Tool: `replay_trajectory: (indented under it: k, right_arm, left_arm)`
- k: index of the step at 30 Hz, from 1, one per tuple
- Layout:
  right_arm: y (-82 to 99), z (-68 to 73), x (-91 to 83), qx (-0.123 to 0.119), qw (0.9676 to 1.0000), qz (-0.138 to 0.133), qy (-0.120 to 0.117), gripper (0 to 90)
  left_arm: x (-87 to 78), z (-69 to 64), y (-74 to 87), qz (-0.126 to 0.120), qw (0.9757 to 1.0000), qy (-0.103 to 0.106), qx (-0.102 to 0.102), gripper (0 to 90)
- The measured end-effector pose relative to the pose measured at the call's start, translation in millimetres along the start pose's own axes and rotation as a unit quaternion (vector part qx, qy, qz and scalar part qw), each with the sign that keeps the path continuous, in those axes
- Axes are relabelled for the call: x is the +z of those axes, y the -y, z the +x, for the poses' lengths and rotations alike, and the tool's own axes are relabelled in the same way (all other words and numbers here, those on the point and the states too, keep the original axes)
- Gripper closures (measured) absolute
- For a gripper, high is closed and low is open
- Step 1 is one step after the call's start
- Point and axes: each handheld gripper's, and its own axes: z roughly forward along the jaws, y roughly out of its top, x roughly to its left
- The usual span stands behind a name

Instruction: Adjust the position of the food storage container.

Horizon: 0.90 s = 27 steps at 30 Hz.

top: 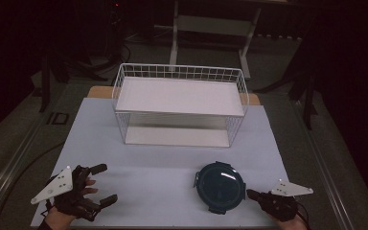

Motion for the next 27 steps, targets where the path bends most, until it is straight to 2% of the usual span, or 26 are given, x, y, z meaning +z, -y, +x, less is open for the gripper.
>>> replay_trajectory:
  k: [2, 12, 27]
  right_arm:
    - [-0.5, 0.8, 1.5, 0.0, 1.0, 0.002, -0.006, 90.0]
    - [-3.1, 1.5, 5.7, 0.001, 1.0, 0.001, -0.006, 90.0]
    - [-22.9, 6.0, 33.2, -0.009, 0.9996, -0.001, -0.027, 90.0]
  left_arm:
    - [0.1, -0.1, 0.1, 0.001, 1.0, 0.0, 0.001, 0.7]
    - [1.2, -0.5, -0.2, 0.001, 1.0, 0.001, 0.001, 0.7]
    - [1.1, -0.3, 0.1, 0.001, 1.0, 0.001, 0.0, 0.7]
